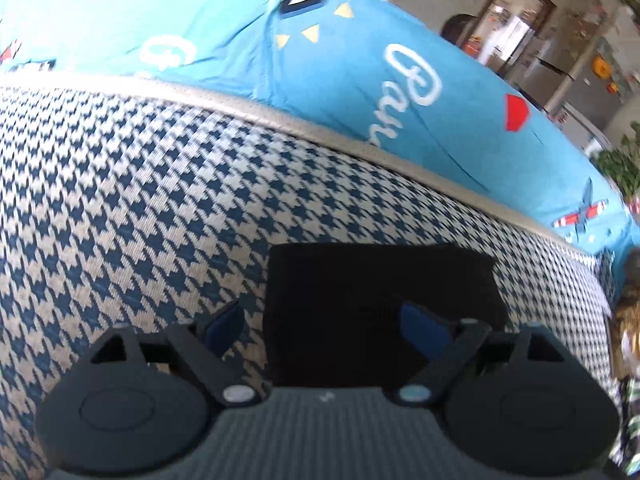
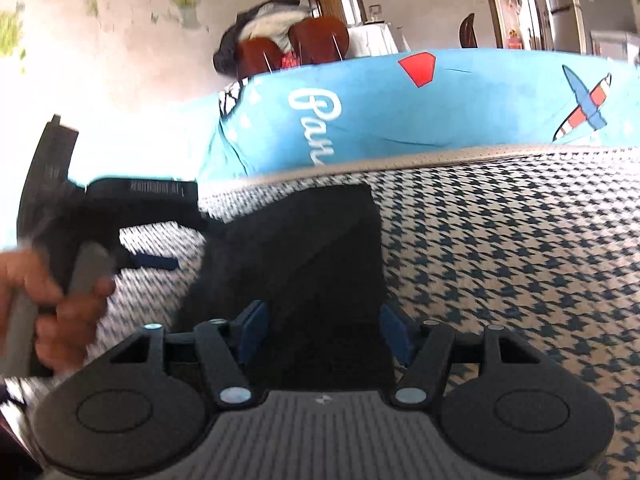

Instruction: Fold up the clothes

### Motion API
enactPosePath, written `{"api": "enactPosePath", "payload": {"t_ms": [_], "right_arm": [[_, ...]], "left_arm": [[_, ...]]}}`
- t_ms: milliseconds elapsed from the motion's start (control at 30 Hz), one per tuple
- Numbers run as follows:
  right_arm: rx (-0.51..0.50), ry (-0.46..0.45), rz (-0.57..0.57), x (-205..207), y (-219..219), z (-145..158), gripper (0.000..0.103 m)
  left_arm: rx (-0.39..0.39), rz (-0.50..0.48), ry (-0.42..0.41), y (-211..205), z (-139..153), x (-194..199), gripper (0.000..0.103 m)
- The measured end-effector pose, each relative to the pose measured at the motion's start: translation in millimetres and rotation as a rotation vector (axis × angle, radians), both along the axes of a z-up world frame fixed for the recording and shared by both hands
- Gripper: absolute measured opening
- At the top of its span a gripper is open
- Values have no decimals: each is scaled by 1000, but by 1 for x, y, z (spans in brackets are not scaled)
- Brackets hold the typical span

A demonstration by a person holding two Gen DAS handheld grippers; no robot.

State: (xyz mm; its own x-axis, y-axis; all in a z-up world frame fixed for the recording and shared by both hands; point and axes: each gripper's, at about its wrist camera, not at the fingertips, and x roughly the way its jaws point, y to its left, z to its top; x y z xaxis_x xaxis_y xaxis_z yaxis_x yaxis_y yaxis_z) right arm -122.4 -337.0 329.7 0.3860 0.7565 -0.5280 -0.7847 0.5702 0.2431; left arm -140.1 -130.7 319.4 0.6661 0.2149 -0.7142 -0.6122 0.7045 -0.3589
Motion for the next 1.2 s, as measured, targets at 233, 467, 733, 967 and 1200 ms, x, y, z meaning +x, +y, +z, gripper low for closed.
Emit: {"api": "enactPosePath", "payload": {"t_ms": [233,467,733,967,1200], "right_arm": [[3,-29,96,-11,20,-3,32],[-54,-35,97,-13,23,-13,25],[-134,-20,72,-11,19,-27,19],[-162,-10,56,-13,17,-26,19],[-173,15,32,-13,16,-21,23]], "left_arm": [[-33,-60,-37,-14,-4,3,92],[-43,-108,-32,-25,-17,17,92],[-41,-64,-11,-16,-29,23,92],[-11,-76,8,-16,-30,25,92],[35,-85,17,-24,-21,21,93]]}}
